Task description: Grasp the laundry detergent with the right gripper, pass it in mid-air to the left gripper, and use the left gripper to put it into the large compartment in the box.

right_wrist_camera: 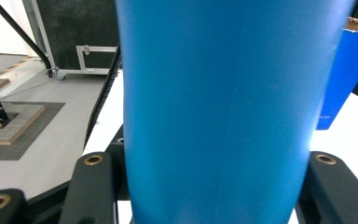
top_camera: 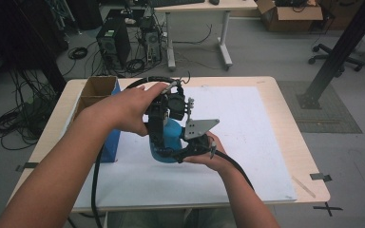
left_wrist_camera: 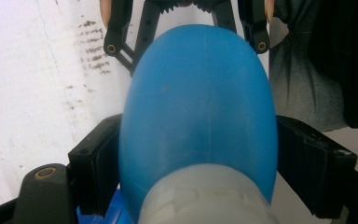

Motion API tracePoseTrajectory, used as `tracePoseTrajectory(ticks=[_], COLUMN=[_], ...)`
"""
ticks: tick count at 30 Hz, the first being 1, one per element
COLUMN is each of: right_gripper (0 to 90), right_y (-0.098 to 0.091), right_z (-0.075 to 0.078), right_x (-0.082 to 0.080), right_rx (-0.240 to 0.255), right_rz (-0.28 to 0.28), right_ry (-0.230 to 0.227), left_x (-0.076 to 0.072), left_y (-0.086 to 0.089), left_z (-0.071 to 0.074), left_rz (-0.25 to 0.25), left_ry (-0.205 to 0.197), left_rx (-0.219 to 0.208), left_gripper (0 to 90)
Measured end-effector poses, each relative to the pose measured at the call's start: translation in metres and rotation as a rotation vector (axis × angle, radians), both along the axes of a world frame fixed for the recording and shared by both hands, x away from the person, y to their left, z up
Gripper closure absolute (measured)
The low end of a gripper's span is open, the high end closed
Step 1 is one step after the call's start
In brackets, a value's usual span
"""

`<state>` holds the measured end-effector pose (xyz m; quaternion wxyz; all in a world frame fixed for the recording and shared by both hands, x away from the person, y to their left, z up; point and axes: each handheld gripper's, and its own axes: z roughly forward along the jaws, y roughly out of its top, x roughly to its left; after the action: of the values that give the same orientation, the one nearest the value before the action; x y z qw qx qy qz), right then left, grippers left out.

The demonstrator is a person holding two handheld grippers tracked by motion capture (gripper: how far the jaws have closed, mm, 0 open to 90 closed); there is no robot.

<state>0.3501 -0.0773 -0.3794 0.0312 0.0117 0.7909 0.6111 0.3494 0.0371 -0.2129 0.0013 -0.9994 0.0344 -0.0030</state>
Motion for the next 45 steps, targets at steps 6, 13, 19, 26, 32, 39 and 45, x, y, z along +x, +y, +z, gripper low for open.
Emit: tracePoseTrajectory(ticks=[6,13,19,26,32,39,45], right_gripper=[44.5,44.5,44.5,44.6,44.6,44.0,43.7], right_y=[-0.0007,-0.0002,0.0006,0.0010,0.0010,0.0016,0.0022], right_z=[0.0009,0.0016,0.0024,0.0027,0.0026,0.0045,0.0069], right_x=[-0.0002,-0.0013,-0.0021,-0.0025,-0.0022,-0.0025,-0.0024], right_rx=[0.002,0.002,0.001,0.000,-0.002,-0.003,-0.003], right_rz=[-0.002,-0.001,0.002,0.005,0.005,0.010,0.015], right_ry=[-0.001,-0.001,-0.005,-0.002,-0.007,-0.012,-0.020], left_x=[-0.0009,-0.0014,-0.0020,-0.0032,-0.0045,-0.0071,-0.0077], left_y=[-0.0001,-0.0004,0.0003,0.0002,-0.0007,-0.0008,-0.0003], left_z=[0.0003,0.0008,0.0023,0.0025,0.0028,0.0047,0.0074], left_rz=[-0.003,-0.003,-0.007,-0.031,-0.039,-0.033,-0.032], left_ry=[-0.005,-0.004,-0.012,-0.039,-0.049,-0.060,-0.060], left_rx=[0.003,0.005,0.012,0.022,0.034,0.042,0.044], left_gripper=[24.6,29.0,33.1,37.4,37.7,37.9,38.0])
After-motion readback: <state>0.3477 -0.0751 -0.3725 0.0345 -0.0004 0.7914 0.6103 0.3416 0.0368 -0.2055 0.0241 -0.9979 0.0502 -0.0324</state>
